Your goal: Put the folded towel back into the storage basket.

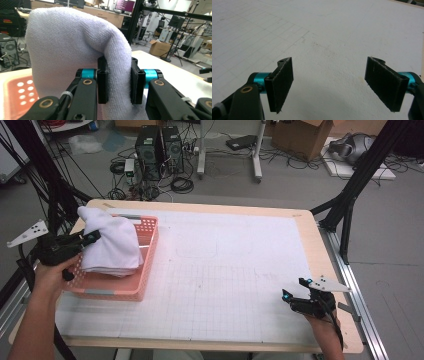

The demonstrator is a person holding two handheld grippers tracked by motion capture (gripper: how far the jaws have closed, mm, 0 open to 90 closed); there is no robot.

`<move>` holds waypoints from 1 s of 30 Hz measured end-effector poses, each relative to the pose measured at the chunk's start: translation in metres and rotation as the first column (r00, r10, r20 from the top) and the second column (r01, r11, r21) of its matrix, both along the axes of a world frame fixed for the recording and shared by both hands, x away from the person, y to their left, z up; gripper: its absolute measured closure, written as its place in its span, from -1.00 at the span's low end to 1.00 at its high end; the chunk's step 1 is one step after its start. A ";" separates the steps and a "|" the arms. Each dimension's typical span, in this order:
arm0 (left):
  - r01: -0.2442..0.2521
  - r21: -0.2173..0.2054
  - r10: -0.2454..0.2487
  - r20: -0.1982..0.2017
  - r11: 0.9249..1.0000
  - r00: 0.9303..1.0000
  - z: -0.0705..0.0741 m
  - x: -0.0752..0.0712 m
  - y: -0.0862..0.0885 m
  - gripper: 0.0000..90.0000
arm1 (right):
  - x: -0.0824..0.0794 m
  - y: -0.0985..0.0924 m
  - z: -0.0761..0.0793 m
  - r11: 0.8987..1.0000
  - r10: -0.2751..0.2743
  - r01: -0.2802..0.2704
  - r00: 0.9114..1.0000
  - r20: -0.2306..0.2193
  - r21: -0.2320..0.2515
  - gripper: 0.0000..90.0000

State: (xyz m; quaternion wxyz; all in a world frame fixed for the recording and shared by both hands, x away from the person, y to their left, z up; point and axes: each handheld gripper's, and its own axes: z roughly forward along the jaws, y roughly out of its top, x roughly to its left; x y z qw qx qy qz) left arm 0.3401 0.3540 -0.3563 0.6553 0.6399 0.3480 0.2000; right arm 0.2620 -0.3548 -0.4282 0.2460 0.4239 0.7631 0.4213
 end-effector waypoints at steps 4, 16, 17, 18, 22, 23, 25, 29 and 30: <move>0.029 0.005 -0.029 -0.009 1.000 1.000 -0.004 0.002 -0.009 0.62 | 0.000 0.000 0.000 1.000 -0.002 0.002 1.000 0.002 0.001 -0.51; -0.034 0.057 0.044 -0.193 0.998 0.980 -0.016 0.018 -0.019 0.38 | 0.000 0.001 -0.001 1.000 0.002 -0.002 1.000 -0.003 -0.001 -0.51; -0.042 0.060 0.054 -0.216 0.997 0.975 -0.016 0.019 -0.019 0.31 | 0.001 0.001 -0.001 1.000 0.003 -0.003 1.000 -0.002 -0.004 -0.51; -0.056 0.059 0.069 -0.237 0.997 0.969 -0.017 0.020 -0.020 0.24 | 0.001 0.001 -0.001 1.000 0.003 -0.003 1.000 -0.002 -0.003 -0.51; -0.101 0.092 0.124 -0.298 0.991 0.947 -0.017 0.021 -0.021 -0.04 | 0.001 0.001 -0.001 1.000 0.003 -0.003 1.000 -0.002 -0.004 -0.51; -0.101 0.092 0.124 -0.298 0.991 0.947 -0.017 0.021 -0.021 -0.06 | 0.001 0.001 -0.001 1.000 0.003 -0.003 1.000 -0.002 -0.004 -0.51; -0.137 0.140 0.176 -0.317 0.981 0.932 -0.014 0.018 -0.021 -0.11 | 0.001 0.000 -0.001 1.000 0.001 -0.001 1.000 -0.005 -0.005 -0.51; -0.182 0.187 0.235 -0.319 0.965 0.918 -0.006 0.015 -0.018 -0.18 | 0.001 0.000 -0.001 1.000 0.000 0.000 1.000 -0.005 0.000 -0.51; -0.225 0.211 0.282 -0.299 0.951 0.912 0.000 0.011 -0.016 -0.19 | 0.001 0.001 -0.001 1.000 -0.001 0.001 1.000 -0.006 -0.002 -0.51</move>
